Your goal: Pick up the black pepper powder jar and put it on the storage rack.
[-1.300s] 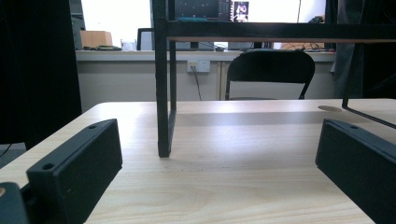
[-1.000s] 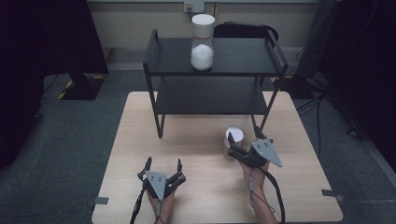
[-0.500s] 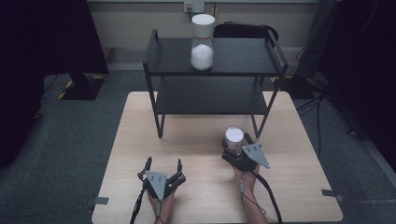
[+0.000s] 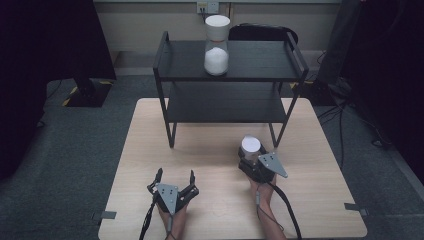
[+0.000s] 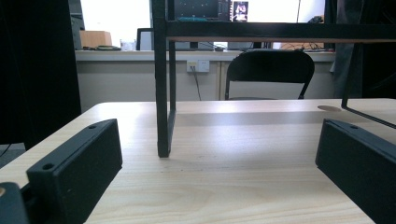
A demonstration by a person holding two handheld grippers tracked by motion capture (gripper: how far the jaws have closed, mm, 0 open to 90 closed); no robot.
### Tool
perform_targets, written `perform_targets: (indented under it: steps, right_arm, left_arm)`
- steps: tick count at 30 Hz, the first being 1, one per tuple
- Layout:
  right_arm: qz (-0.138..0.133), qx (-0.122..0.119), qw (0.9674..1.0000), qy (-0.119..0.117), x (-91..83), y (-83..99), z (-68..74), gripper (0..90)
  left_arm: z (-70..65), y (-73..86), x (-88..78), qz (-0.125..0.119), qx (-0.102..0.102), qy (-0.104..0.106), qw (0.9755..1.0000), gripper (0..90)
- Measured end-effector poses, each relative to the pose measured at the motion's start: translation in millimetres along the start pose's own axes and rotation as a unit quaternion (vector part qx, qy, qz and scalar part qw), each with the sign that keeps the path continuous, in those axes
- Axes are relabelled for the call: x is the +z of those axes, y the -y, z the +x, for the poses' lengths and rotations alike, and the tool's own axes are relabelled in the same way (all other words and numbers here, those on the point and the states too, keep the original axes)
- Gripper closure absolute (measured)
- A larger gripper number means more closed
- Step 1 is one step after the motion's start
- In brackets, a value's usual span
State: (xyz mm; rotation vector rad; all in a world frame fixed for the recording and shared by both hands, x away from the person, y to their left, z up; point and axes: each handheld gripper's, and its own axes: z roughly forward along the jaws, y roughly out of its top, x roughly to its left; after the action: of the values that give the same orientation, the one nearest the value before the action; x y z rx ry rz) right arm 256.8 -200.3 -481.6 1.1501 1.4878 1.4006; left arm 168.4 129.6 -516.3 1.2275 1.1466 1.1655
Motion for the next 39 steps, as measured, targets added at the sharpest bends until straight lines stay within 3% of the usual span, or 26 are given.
perform_targets:
  steps: [23, 39]
  right_arm:
    - [0.009, -0.015, 0.9998, 0.002, -0.3, -5.8, -0.2, 29.6]
    - [0.007, -0.030, 0.9992, -0.024, -10.2, -19.4, -9.3, 29.7]
  left_arm:
    - [0.0, -0.1, 0.0, 0.000, 0.000, 0.000, 1.0000, 0.0]
    - [0.1, 0.0, 0.0, 0.000, 0.000, 0.000, 1.0000, 0.0]
